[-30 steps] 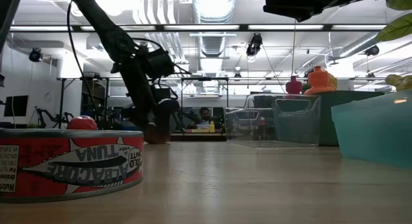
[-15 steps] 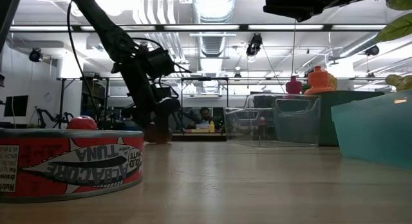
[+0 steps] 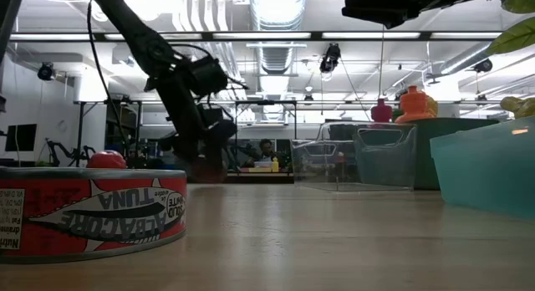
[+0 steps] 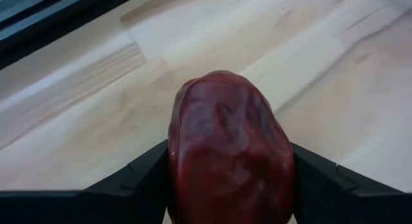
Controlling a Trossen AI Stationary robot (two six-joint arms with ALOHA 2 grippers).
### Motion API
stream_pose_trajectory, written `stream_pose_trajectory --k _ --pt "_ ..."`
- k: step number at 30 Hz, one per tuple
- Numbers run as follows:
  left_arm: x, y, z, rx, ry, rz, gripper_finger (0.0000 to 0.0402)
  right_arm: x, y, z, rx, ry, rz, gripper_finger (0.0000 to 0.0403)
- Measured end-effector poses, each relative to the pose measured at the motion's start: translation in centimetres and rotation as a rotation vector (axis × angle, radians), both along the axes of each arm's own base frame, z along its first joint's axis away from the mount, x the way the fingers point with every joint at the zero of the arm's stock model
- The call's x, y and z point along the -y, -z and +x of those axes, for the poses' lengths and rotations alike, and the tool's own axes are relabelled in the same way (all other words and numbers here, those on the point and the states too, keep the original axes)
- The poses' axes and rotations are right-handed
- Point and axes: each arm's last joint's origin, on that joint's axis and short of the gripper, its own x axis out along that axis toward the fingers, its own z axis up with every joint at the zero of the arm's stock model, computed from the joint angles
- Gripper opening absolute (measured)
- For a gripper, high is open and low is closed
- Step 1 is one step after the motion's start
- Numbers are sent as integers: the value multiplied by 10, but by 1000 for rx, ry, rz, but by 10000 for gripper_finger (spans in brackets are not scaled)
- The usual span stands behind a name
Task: Pick & Place Food Item
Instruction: Put the dark red apple into the green transparent bin
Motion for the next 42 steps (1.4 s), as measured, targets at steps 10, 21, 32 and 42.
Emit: stream_pose_trajectory --k 10,21,32,42 --pt "49 -54 11 180 137 68 250 0 0 0 0 0 0 239" --pt "150 -110 20 427 307 322 250 0 0 0 0 -1 0 239" --pt "242 -117 30 617 439 502 250 0 0 0 0 -1 0 239" --pt "264 -83 65 754 543 603 250 0 0 0 0 0 0 239"
